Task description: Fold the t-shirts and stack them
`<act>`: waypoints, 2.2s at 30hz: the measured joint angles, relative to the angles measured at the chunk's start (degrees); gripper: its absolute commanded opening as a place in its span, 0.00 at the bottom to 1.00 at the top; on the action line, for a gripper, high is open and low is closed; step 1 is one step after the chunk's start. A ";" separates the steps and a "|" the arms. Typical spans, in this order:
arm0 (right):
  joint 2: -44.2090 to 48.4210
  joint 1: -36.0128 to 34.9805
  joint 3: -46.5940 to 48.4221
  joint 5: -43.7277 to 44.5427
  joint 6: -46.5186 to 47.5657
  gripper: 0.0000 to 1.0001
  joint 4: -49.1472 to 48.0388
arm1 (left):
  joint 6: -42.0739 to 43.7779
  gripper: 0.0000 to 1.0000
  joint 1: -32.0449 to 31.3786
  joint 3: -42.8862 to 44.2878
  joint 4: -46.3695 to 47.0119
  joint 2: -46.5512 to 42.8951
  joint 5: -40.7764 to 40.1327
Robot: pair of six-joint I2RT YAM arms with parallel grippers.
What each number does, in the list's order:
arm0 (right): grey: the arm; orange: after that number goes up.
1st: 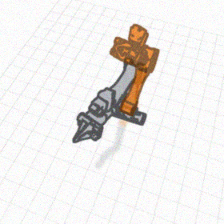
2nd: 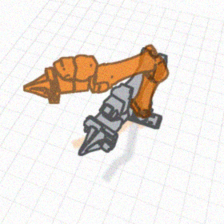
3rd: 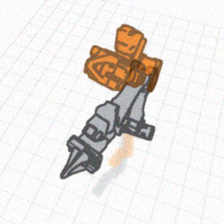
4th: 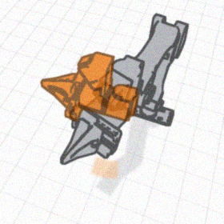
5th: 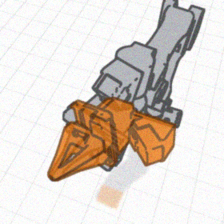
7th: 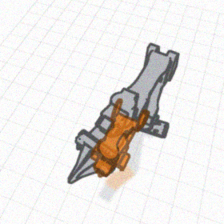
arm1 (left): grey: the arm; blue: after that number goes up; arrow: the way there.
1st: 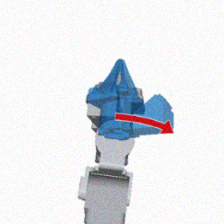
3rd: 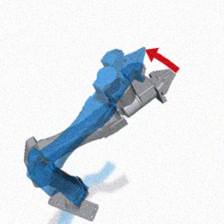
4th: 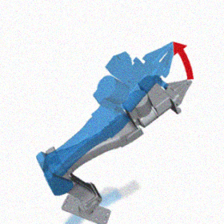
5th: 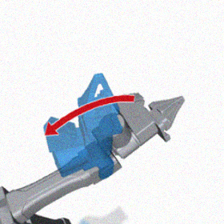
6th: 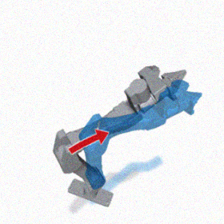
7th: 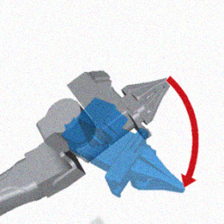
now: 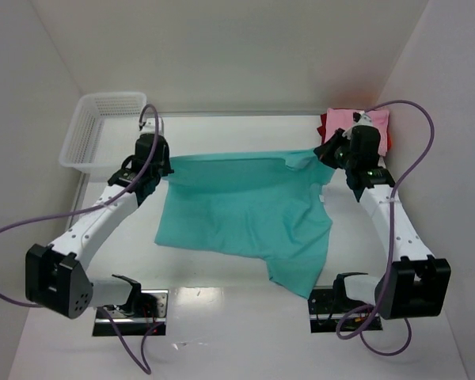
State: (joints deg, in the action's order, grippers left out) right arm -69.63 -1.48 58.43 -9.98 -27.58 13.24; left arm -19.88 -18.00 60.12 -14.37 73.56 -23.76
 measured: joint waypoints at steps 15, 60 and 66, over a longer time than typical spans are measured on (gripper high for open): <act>-13.46 -0.04 7.65 0.14 0.10 0.01 -7.65 | 0.18 0.00 4.09 6.99 9.87 11.98 -0.43; -57.64 -2.54 43.71 -2.08 4.80 0.08 -10.19 | 0.38 0.00 12.14 32.26 12.63 45.91 4.01; -60.27 -2.47 47.10 -1.32 5.70 0.29 -9.13 | 0.33 0.00 12.36 33.87 12.63 47.46 3.69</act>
State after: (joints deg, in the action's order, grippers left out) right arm -129.91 -3.95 105.53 -11.30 -21.88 4.11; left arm -19.55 -5.64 93.98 -1.75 121.02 -20.07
